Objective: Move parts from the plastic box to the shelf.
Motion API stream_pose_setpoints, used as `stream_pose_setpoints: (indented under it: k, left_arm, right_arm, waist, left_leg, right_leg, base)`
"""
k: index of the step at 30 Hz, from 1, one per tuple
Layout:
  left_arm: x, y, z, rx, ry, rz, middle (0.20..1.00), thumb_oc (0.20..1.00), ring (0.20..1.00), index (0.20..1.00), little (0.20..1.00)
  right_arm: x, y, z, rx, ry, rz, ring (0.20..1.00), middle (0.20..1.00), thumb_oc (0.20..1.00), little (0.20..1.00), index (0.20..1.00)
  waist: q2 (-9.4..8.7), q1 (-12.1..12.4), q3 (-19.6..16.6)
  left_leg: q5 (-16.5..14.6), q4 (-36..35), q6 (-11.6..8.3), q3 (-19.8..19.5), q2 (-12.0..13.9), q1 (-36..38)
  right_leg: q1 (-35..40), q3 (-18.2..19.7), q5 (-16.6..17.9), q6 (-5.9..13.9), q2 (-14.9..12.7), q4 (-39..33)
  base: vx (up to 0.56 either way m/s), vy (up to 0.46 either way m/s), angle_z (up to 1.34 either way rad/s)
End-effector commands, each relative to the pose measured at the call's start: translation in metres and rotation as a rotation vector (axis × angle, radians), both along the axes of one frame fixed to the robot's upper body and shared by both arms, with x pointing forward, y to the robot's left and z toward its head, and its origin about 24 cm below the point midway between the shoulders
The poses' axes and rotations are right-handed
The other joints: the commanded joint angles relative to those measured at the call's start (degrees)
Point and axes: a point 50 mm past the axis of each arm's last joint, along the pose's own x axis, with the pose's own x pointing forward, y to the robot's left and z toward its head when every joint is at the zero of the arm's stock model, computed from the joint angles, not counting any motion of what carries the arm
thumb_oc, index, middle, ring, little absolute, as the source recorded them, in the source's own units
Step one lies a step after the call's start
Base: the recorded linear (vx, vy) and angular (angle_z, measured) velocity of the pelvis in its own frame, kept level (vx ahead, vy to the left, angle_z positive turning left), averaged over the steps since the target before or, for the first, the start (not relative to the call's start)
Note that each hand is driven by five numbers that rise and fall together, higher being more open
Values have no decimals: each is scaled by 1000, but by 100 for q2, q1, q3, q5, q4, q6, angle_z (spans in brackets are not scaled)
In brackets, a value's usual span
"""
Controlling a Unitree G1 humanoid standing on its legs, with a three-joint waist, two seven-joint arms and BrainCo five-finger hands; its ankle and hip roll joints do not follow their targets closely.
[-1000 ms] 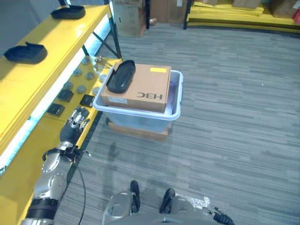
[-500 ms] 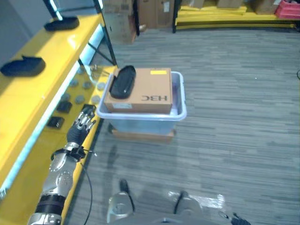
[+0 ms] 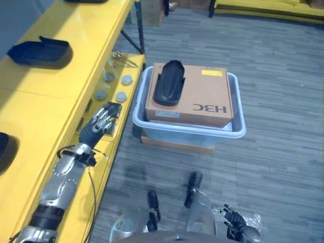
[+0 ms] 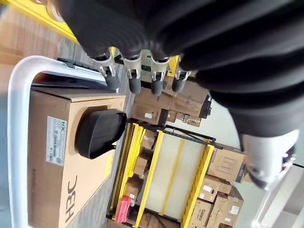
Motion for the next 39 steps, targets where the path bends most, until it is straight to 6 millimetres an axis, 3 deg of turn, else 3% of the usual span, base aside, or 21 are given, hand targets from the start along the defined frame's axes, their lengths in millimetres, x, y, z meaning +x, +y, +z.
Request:
stream_pose_setpoints:
  k: [1,5,12,13,14,15,18,21,23,24,28,29,31,34,35,36,39]
  left_arm:
    - [-2,3,17,-96,-82,7,1000,1000,1000,1000,1000]
    - [1,-9,14,-76,-65,-12,1000,1000,1000,1000,1000]
    - [0,2,2,90,-34,39,1000,1000,1000,1000,1000]
    - [1,5,-11,220,37,98,1000,1000,1000,1000,1000]
    - [2,6,-22,233,92,118,1000,1000,1000,1000,1000]
    - [-1,13,-61,374,257,186,1000,1000,1000,1000,1000]
    - [-14,18,-114,575,440,232,1000,1000,1000,1000,1000]
    - [-32,15,-154,674,622,245,1000,1000,1000,1000,1000]
    - [-51,17,-179,737,745,261,1000,1000,1000,1000,1000]
    - [-78,21,-205,811,908,279,1000,1000,1000,1000,1000]
    - [-136,28,-233,899,1089,273,1000,1000,1000,1000,1000]
    - [-152,29,-238,938,1107,247,1000,1000,1000,1000,1000]
    - [-164,33,-239,930,1123,261,1000,1000,1000,1000,1000]
    - [-169,39,-237,897,1113,297,1000,1000,1000,1000,1000]
    - [-169,40,-236,885,1092,308,1000,1000,1000,1000,1000]
    - [-168,41,-236,886,1092,308,1000,1000,1000,1000,1000]
    - [-169,45,-233,854,1089,327,1000,1000,1000,1000,1000]
  right_arm:
    - [-32,-10,-3,-12,74,6,1000,1000,1000,1000,1000]
    - [-36,-16,-2,-16,80,-49,1000,1000,1000,1000,1000]
    - [-48,-14,-2,15,87,-82,1000,1000,1000,1000,1000]
    - [-45,-12,-3,24,103,-45,1000,1000,1000,1000,1000]
    - [-44,-11,-3,25,110,-35,1000,1000,1000,1000,1000]
    - [-41,-11,-3,27,134,4,1000,1000,1000,1000,1000]
    - [-34,-8,-5,27,163,46,1000,1000,1000,1000,1000]
    - [-30,-9,-7,9,174,32,1000,1000,1000,1000,1000]
    - [-32,-11,-7,-12,187,38,1000,1000,1000,1000,1000]
    - [-36,-12,-9,-37,192,-16,1000,1000,1000,1000,1000]
    - [-28,-17,-6,-43,66,-228,1000,1000,1000,1000,1000]
    - [-16,-25,2,-54,-40,-347,1000,1000,1000,1000,1000]
    - [5,-39,17,-78,-179,-461,1000,1000,1000,1000,1000]
    - [40,-55,48,-160,-379,-589,1000,1000,1000,1000,1000]
    - [66,-67,81,-212,-581,-657,1000,1000,1000,1000,1000]
    - [66,-66,81,-214,-580,-657,1000,1000,1000,1000,1000]
    - [87,-83,140,-341,-843,-741,1000,1000,1000,1000,1000]
  waist:
    - [112,32,-236]
    - [45,48,-367]
    - [61,-44,-555]
    - [48,-88,-637]
    - [40,-107,-663]
    - [40,-135,-691]
    - [25,-176,-623]
    - [125,-209,-530]
    - [224,-243,-455]
    - [160,-281,-515]
    - [123,-176,-558]
    - [121,-151,-585]
    - [107,-99,-600]
    - [82,-33,-558]
    - [56,31,-503]
    - [56,34,-504]
    - [18,79,-447]
  left_leg:
    - [33,-192,-459,-149,1121,30]
    - [192,-230,-622,-80,1352,60]
    - [142,-372,-760,-8,1538,351]
    - [91,-259,-819,17,1605,370]
    - [80,-164,-850,13,1632,345]
    - [238,448,-1000,-71,1798,135]
    - [634,1216,-1058,-218,1947,-302]
    - [821,588,-1070,-107,1895,-379]
    - [1410,97,-1213,-26,1981,-579]
    - [1047,-267,-1148,141,1905,-407]
    - [865,-551,-1021,6,1694,-157]
    - [846,-727,-1005,42,1611,-34]
    - [792,-825,-958,-13,1511,27]
    - [747,-886,-898,-23,1440,-11]
    - [726,-908,-858,-62,1404,-61]
    - [726,-908,-857,-62,1404,-62]
    - [705,-978,-791,-97,1356,-114]
  right_leg:
    - [1397,-397,173,91,245,-374]
    - [1787,-663,50,6,431,-640]
    - [2009,-737,-197,-37,639,-654]
    - [2040,-741,-232,-107,732,-730]
    - [2059,-722,-241,-141,764,-760]
    - [2165,-671,-287,-287,894,-869]
    - [2198,-594,-317,-541,1011,-888]
    - [2194,-534,-346,-516,1072,-860]
    - [2317,-473,-325,-484,1113,-959]
    - [2469,-541,-388,-360,946,-990]
    - [2497,-613,-430,-249,831,-894]
    - [2502,-662,-438,-193,800,-892]
    - [2475,-650,-459,-143,779,-864]
    - [2365,-660,-466,-108,754,-814]
    - [2300,-672,-447,-80,739,-797]
    - [2299,-672,-447,-79,738,-795]
    - [2232,-689,-412,-13,721,-810]
  base:
    - [219,-260,39]
    - [143,-199,19]
    - [132,-158,-1]
    - [98,-245,0]
    - [81,-266,-4]
    - [54,-181,-8]
    - [-18,-111,-14]
    - [-4,93,-20]
    - [138,248,19]
    - [192,260,24]
    - [98,131,-32]
    - [66,92,-53]
    - [44,62,-24]
    - [-35,32,18]
    - [-55,19,28]
    - [-45,17,24]
    - [-10,14,18]
